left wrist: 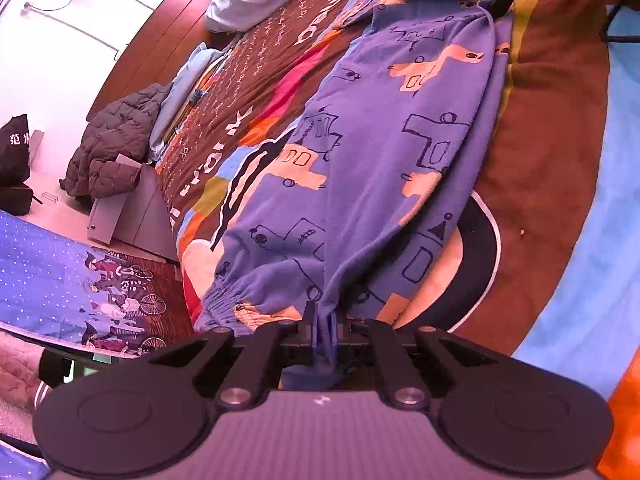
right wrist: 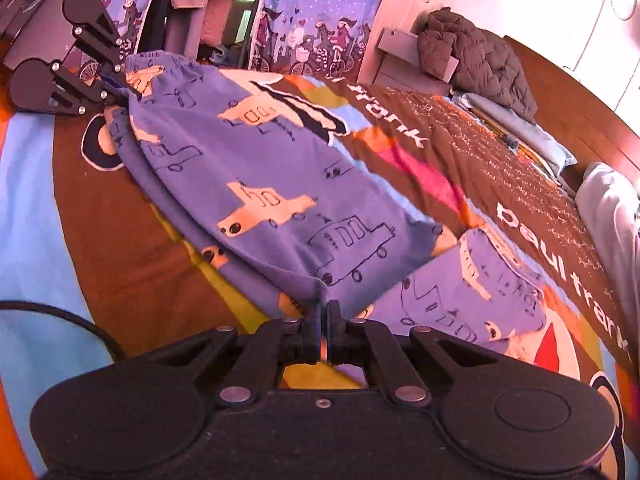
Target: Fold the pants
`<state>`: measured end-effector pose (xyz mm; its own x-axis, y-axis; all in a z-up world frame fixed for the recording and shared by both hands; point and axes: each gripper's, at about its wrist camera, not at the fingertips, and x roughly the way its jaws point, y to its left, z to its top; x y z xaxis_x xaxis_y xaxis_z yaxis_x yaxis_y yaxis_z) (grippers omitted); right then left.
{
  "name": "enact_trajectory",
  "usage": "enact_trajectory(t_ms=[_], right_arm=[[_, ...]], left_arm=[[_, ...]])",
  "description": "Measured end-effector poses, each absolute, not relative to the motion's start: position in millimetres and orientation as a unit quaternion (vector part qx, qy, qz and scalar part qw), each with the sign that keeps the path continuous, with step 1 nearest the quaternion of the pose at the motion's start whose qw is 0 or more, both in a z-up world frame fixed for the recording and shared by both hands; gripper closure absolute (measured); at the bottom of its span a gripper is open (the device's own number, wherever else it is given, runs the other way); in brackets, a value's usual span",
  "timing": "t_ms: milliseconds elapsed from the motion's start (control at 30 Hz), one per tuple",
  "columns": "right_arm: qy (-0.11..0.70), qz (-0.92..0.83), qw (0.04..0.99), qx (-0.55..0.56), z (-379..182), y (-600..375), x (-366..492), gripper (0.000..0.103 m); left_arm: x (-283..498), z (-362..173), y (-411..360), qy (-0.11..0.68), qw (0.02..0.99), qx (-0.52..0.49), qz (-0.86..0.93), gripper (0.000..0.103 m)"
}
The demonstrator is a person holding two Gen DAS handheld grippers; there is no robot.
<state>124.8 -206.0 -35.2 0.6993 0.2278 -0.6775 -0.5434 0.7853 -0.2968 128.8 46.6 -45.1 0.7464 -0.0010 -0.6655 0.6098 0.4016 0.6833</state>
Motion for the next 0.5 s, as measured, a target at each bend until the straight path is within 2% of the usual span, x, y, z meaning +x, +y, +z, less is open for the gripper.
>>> enact_trajectory(t_ms=[33, 67, 100, 133, 167, 200, 233, 300, 400, 433, 500], right_arm=[[0.322, 0.218, 0.888, -0.246, -35.1, -206.1, 124.4, 0.102], [0.324, 0.219, 0.887, -0.246, -34.5, -206.7, 124.7, 0.101], [0.331, 0.222, 0.884, -0.245, -34.2, -207.7, 125.5, 0.1], [0.334, 0.22, 0.884, -0.242, -32.8, -209.5, 125.3, 0.099], [0.336, 0.218, 0.885, -0.237, -30.2, -212.4, 124.4, 0.09], [0.339, 0.216, 0.886, -0.232, -28.0, -216.2, 123.7, 0.078], [0.343, 0.213, 0.887, -0.225, -25.3, -220.4, 121.6, 0.072], [0.348, 0.2, 0.891, -0.214, -20.1, -232.6, 115.9, 0.044], [0.355, 0.169, 0.899, -0.193, -12.7, -253.9, 105.5, 0.025], [0.357, 0.157, 0.903, -0.183, -10.7, -261.8, 102.5, 0.021], [0.362, 0.138, 0.909, -0.155, -8.9, -281.0, 94.9, 0.012]], left_arm=[[129.1, -43.5, 46.8, 0.299, 0.783, 0.509, -0.196, 0.091], [129.1, -41.0, 47.2, 0.3, 0.785, 0.505, -0.196, 0.072], [129.4, -37.0, 48.0, 0.303, 0.79, 0.497, -0.195, 0.061], [129.3, -31.6, 48.5, 0.301, 0.799, 0.485, -0.187, 0.038], [129.5, -23.8, 49.6, 0.298, 0.813, 0.467, -0.18, 0.025], [129.8, -14.8, 50.0, 0.301, 0.826, 0.441, -0.178, 0.02], [130.8, -5.7, 49.8, 0.31, 0.837, 0.412, -0.182, 0.014], [134.8, 11.7, 47.2, 0.33, 0.859, 0.339, -0.194, 0.01], [143.0, 27.7, 30.2, 0.346, 0.879, 0.241, -0.222, 0.003], [146.9, 29.4, 22.2, 0.349, 0.882, 0.216, -0.231, 0.0], [154.6, 29.4, 2.3, 0.357, 0.885, 0.159, -0.253, 0.0]])
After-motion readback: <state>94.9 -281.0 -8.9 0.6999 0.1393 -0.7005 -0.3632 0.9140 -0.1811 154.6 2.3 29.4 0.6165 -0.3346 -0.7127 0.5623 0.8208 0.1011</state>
